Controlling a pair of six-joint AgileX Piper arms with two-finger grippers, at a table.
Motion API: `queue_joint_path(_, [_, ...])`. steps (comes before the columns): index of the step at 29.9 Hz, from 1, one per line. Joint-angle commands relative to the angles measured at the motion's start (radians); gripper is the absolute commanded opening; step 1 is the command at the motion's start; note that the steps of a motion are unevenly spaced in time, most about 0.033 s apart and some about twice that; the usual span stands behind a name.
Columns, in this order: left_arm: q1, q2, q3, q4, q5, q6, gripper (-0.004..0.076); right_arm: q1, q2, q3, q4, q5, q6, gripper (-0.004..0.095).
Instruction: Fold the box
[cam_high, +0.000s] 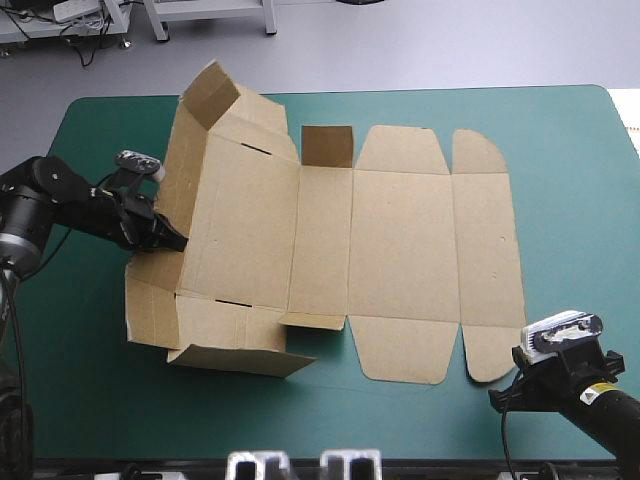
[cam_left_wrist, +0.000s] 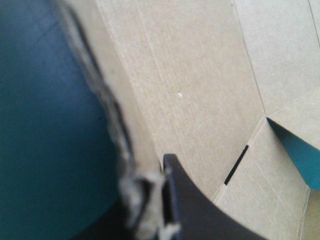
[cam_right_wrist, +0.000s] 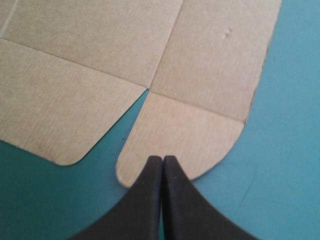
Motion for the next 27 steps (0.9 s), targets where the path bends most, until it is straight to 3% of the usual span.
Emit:
queue_joint_path(1, [-0.132, -0.055, -0.098, 0.072, 0.063, 0.028, -0.001, -0.001, 0.007, -0.023, 0.019, -0.053, -0.011, -0.0019])
queue_joint_path(4, [-0.237, -0.055, -0.15, 0.22, 0.005, 0.018, -0.001, -0.001, 0.007, -0.023, 0.019, -0.053, -0.011, -0.0019])
queue_joint_path(16, [-0.597, 0.015, -0.159, 0.679, -0.424, 0.002, -0.001, -0.001, 0.007, -0.023, 0.026, -0.051, -0.003, -0.0019])
queue_joint_path(21, [-0.723, 0.066, -0.159, 0.907, -0.557, -0.009, -0.001, -0.001, 0.007, -0.023, 0.026, -0.051, -0.003, -0.0019])
queue_joint_path(27, [-0.804, 0.104, -0.163, 1.213, -0.668, -0.231, -0.001, -0.001, 0.007, -0.023, 0.026, -0.051, -0.003, -0.0019])
